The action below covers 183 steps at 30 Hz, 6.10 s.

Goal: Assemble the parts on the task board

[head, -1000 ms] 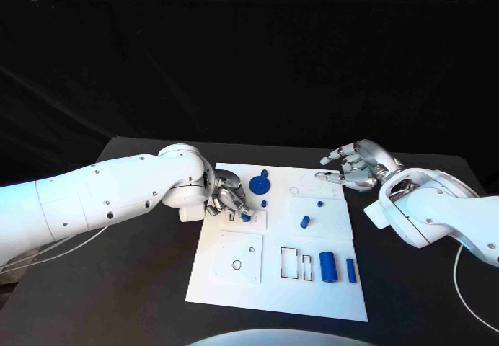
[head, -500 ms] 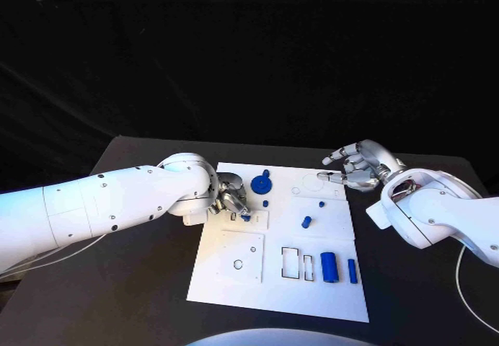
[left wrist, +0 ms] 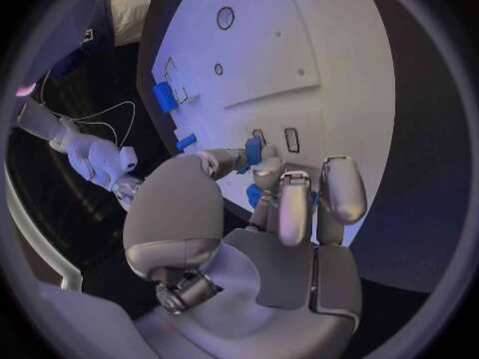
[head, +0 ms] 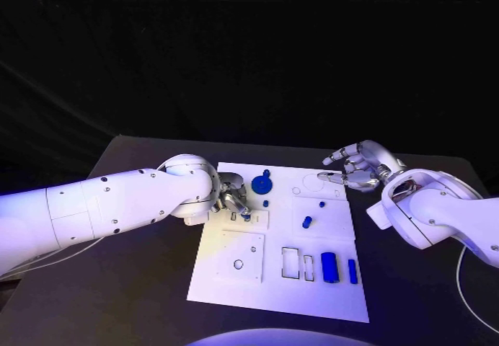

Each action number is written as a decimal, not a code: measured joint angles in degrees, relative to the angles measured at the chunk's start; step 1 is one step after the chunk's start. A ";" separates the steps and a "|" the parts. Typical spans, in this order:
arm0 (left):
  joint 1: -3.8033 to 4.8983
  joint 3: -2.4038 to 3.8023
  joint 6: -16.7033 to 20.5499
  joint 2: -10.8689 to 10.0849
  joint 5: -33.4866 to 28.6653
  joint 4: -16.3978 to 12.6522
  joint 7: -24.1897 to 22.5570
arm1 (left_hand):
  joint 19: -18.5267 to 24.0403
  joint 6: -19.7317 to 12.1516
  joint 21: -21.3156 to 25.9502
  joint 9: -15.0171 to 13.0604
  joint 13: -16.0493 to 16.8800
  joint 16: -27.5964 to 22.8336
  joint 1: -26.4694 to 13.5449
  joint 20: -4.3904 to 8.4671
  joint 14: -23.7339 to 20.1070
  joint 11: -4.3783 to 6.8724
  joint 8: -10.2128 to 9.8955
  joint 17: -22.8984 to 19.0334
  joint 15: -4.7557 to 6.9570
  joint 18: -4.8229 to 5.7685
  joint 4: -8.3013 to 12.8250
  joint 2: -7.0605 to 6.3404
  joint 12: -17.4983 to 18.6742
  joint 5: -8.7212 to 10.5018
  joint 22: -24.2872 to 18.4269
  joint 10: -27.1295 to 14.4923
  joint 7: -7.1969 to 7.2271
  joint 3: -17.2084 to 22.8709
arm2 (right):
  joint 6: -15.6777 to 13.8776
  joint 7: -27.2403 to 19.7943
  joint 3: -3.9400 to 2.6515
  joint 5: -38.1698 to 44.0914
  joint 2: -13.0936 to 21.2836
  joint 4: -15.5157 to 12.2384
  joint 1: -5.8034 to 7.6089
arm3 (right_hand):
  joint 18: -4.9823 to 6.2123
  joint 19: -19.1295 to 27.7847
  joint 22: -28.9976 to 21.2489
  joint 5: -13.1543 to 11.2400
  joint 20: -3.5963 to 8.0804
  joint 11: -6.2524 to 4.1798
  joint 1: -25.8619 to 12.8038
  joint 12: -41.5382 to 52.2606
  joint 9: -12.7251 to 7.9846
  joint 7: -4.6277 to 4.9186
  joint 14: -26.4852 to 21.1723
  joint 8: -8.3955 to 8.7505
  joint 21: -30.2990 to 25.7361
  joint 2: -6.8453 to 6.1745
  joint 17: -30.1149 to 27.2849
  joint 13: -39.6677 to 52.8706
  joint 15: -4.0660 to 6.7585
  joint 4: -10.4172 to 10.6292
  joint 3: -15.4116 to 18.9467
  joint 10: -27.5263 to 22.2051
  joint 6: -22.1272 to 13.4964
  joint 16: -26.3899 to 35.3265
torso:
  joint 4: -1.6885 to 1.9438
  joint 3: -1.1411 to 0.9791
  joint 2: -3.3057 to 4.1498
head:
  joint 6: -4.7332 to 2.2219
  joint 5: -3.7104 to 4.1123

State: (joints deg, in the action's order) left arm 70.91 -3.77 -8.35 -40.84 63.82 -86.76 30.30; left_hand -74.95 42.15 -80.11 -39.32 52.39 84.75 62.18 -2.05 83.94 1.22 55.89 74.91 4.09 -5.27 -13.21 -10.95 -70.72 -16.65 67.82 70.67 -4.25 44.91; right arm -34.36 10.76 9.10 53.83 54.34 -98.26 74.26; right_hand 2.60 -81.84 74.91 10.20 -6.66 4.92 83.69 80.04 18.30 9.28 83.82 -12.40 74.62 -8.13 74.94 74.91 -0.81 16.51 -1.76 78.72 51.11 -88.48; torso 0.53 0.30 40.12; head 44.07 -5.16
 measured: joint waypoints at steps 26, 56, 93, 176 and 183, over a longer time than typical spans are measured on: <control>-0.39 0.19 -1.08 0.58 3.23 -0.09 0.03 | 0.00 0.99 0.01 -0.18 -0.38 0.00 -1.22 0.00 0.00 0.20 0.00 0.00 -0.01 0.00 0.01 -0.17 0.21 -1.07 0.18 0.20 0.60 0.00 | 0.00 -0.03 0.02 0.06 0.03 0.08 -0.16 | 0.00 0.00 -0.01 0.00 0.00 0.00 0.00 -0.19 0.04 0.00 0.22 0.00 0.00 0.00 -0.02 -0.01 0.21 0.00 0.00 0.00 0.00 0.00 | -0.06 -0.09 -0.03 | 0.34 -0.08; -0.40 0.27 -3.13 0.52 4.45 -0.23 -0.04 | -0.20 1.53 -0.18 -0.38 -1.16 0.00 -1.72 0.21 0.21 0.00 0.34 0.00 0.21 0.00 0.02 -0.22 0.49 -1.79 0.25 0.40 0.88 0.01 | 0.00 -0.05 0.02 0.09 0.11 0.08 -0.22 | 0.00 0.00 0.02 0.00 0.00 0.00 0.00 -0.22 0.02 0.00 0.21 0.00 0.00 0.00 -0.03 0.03 0.21 0.00 0.00 0.00 0.00 0.00 | -0.03 -0.07 0.04 | 0.53 -0.12; -0.28 0.37 -4.19 1.00 4.16 0.55 -0.13 | -0.41 2.56 -0.16 -0.45 -1.16 0.00 -6.65 0.41 0.09 0.71 0.67 0.00 0.74 -0.01 3.70 1.51 0.65 -0.27 0.29 1.75 1.32 1.71 | 0.00 -0.03 0.02 0.10 0.14 -0.01 -0.23 | 0.00 0.00 0.00 0.00 0.00 -0.02 -0.30 -0.22 0.00 0.00 0.21 -0.24 -0.24 0.30 0.00 0.01 0.20 0.00 0.00 -0.02 0.00 0.00 | -0.07 -0.07 0.05 | 0.74 -0.02; -0.12 0.44 -5.40 1.65 3.96 2.16 -0.15 | -0.60 5.37 0.51 0.51 -1.04 0.00 -8.48 0.61 0.00 0.70 -0.55 0.00 0.82 -0.01 -3.47 1.30 -0.23 0.23 0.13 1.73 2.53 -16.30 | -0.01 -0.15 0.02 0.07 0.11 0.13 -0.23 | 0.90 0.21 0.01 0.00 0.21 -0.19 -1.82 -0.22 0.07 0.00 0.21 -0.67 -0.90 0.45 -0.04 0.03 0.20 0.33 0.95 -0.20 0.00 0.22 | -0.05 -0.04 0.00 | 0.81 0.17; -0.40 0.58 -5.45 0.83 4.07 1.03 -0.07 | -0.60 5.25 0.51 0.50 -1.01 0.00 -8.30 0.61 0.00 0.70 -0.72 0.00 0.82 0.00 -3.08 1.13 -0.22 0.23 0.13 1.73 2.64 -16.68 | -0.01 -0.16 0.02 0.07 0.13 0.15 -0.24 | 0.89 0.21 0.01 0.00 0.21 -0.19 -1.82 -0.22 0.07 0.00 0.21 -0.67 -0.90 0.45 0.00 0.03 0.20 0.33 0.95 -0.20 0.00 0.22 | -0.05 -0.03 0.01 | 0.75 0.24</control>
State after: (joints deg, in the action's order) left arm 70.52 -3.19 -13.79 -40.01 67.89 -85.73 30.23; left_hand -75.55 47.40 -79.60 -38.81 51.38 84.75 53.87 -1.45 83.94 1.92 55.17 74.90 4.91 -5.28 -16.29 -9.82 -70.95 -16.42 67.94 72.41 -1.62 28.22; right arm -34.37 10.60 9.11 53.90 54.47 -98.11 74.02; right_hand 3.50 -81.63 74.92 10.19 -6.45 4.72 81.87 79.82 18.37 9.27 84.03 -13.07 73.72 -7.68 74.94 74.95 -0.61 16.84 -0.81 78.52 51.11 -88.25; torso 0.48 0.26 40.13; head 44.82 -4.92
